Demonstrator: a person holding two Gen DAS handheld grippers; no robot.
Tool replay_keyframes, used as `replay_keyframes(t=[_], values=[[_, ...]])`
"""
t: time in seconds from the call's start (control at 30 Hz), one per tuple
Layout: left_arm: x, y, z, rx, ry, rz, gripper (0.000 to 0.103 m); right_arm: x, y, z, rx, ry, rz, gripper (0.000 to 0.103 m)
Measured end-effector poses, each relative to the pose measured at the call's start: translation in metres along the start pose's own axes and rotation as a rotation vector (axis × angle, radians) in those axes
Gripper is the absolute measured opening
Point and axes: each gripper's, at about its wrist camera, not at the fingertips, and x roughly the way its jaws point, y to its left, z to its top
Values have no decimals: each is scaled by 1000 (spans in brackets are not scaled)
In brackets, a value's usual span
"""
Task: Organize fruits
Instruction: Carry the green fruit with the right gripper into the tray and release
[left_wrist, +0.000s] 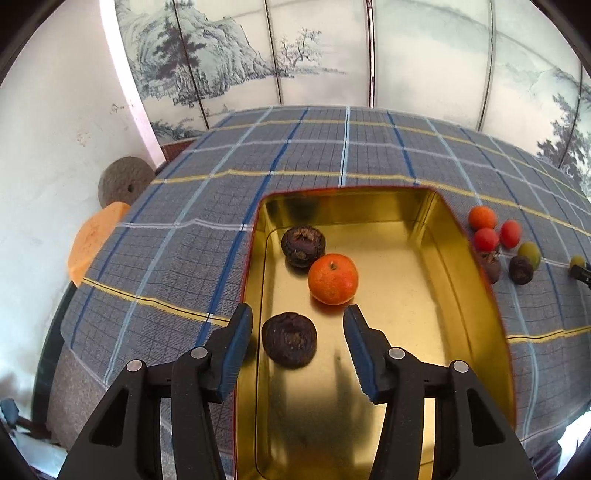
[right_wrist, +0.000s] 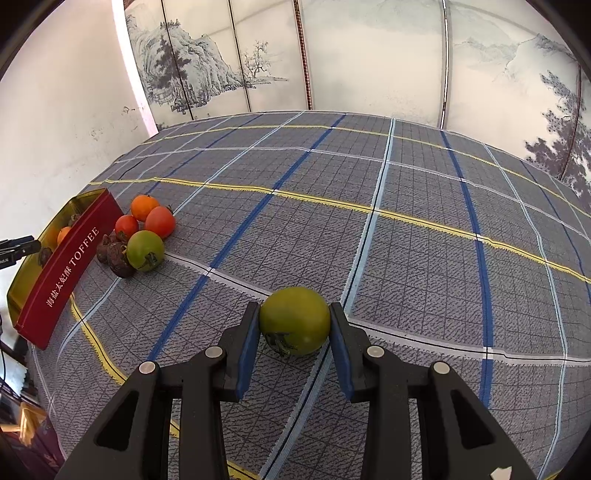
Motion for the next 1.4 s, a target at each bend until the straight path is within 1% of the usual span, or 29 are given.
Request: replay_keyframes(t=[0.1, 0.2, 0.33, 0.47, 0.57, 0.67, 0.8, 0.93, 1.0, 1.13, 1.4], values=[[-15, -4, -6, -17, -16, 3, 53, -5, -1, -2, 5, -16, 2, 34], [-33, -10, -14, -44, -34, -39, 53, -9, -6, -5, 28, -20, 10, 34], [-55, -26, -24, -26, -58, -73, 53, -21, -7, -7, 41, -36, 18, 34], [-70, -40, -29, -8, -71, -102, 53, -35, 2, -3, 26, -61, 28, 34], [-78, -41, -31, -17, -82, -110, 53, -42, 17, 6, 7, -77, 62, 34], [-85, -36, -33, -44, -104, -73, 53, -48, 46, 22, -32, -94, 142, 34], [-86, -24, -34, -73, -105, -33, 57, -45, 104, 44, -133, -99, 240, 34], [-86, -11, -36, -105, -104, -11, 57, -32, 169, 67, -239, -89, 348, 34], [-85, -7, -37, -106, -100, 13, 57, -21, 196, 76, -281, -76, 381, 34], [-86, -3, -39, -93, -105, 61, 57, 8, 237, 89, -337, -27, 410, 34], [-84, 1, -43, -60, -117, 109, 58, 55, 269, 104, -354, 57, 398, 34]])
